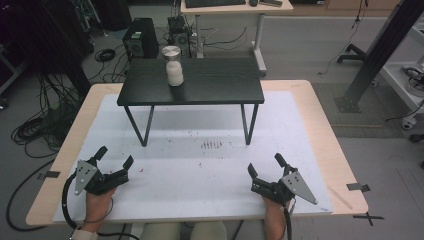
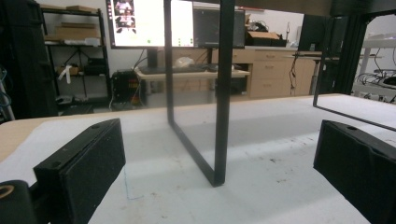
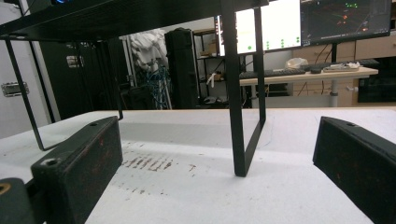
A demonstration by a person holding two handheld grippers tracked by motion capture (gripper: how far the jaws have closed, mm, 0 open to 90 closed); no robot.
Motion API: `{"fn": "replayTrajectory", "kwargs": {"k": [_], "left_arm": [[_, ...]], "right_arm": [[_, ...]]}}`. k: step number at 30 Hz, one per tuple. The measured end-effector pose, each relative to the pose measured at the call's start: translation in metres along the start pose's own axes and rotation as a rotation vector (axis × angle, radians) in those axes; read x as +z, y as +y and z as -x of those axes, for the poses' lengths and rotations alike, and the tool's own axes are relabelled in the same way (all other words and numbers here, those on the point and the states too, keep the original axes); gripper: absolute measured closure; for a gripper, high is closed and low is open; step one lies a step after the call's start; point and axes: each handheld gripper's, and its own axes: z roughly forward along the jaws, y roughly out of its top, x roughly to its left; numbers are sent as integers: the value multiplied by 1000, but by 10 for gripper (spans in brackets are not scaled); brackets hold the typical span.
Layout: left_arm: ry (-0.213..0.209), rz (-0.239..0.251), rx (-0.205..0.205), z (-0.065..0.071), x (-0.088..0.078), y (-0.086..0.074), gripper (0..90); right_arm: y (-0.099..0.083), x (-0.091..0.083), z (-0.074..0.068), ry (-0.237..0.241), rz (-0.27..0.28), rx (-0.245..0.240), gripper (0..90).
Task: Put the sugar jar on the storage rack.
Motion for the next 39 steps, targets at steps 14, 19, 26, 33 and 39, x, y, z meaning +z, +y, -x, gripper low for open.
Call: {"fn": "replayTrajectory", "kwargs": {"k": [14,19,26,33,39], "left_arm": [[1,0,1,0,0,0,24],[1,0,0,0,0,0,25],[1,0,0,0,0,0,25],[1,0,0,0,0,0,25],[1,0,0,0,0,0,25]], "right_arm": [[0,-1,0,-5,9,8,11],[0,0,0,-6,6,4,12],[0,0,0,-9,3,10,14],[0,0,1,-12,4,15,15],[0,0,0,-12,0,16,16]]}}
